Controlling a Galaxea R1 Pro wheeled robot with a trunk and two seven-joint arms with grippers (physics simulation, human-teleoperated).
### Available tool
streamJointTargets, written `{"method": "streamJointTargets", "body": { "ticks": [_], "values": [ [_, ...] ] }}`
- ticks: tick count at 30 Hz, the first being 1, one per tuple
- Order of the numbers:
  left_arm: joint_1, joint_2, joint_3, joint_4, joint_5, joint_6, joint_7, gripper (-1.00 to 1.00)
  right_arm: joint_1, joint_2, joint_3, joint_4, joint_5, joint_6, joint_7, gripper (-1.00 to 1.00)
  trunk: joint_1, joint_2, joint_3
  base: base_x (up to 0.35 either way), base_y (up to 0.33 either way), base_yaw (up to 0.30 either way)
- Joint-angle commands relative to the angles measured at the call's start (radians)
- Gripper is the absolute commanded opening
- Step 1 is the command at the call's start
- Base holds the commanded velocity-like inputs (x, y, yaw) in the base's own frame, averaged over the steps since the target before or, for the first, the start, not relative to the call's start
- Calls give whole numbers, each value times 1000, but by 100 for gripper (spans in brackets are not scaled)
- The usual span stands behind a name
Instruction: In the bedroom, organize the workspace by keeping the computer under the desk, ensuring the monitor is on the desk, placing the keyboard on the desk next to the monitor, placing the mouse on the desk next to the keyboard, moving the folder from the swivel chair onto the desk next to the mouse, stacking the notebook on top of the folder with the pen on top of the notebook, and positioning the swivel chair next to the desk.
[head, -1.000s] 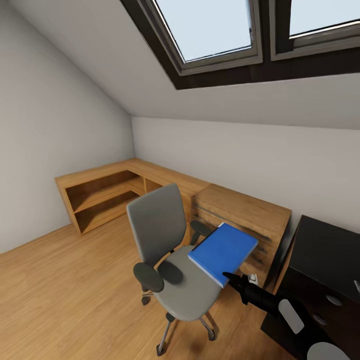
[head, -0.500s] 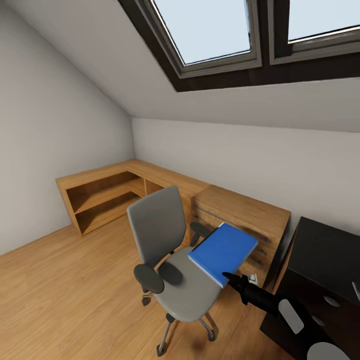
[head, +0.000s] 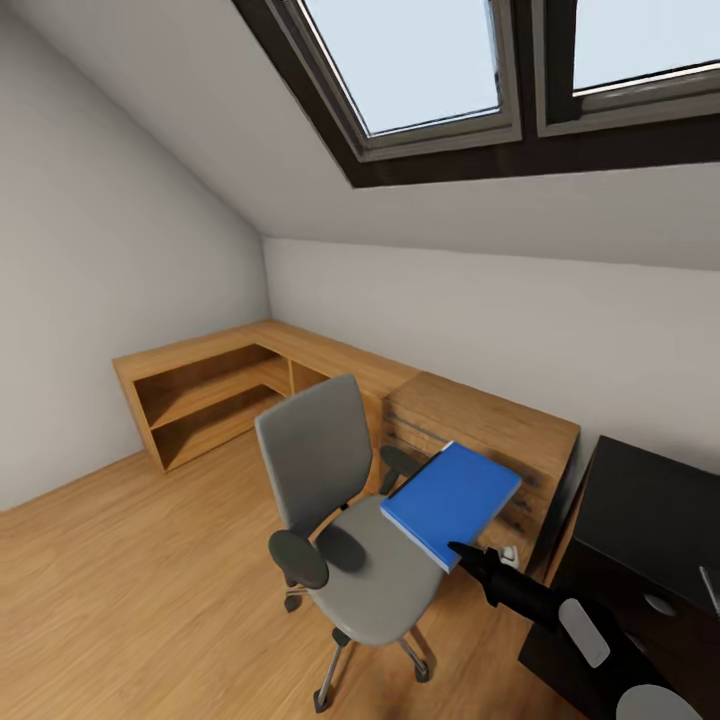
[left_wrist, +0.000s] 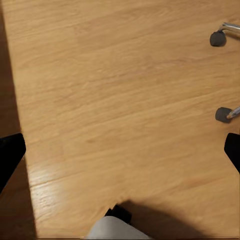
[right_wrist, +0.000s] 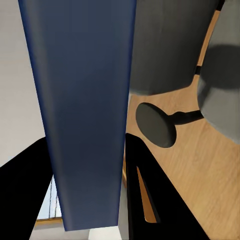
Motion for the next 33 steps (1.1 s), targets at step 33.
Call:
{"method": "streamJointTargets", "body": {
  "ticks": [33],
  "values": [
    [-1, 1, 0, 114, -97, -241, -170, 100, -1, 0, -2, 0, -2, 4, 43, -100, -126, 230, 102, 0, 0, 0]
  ]
}}
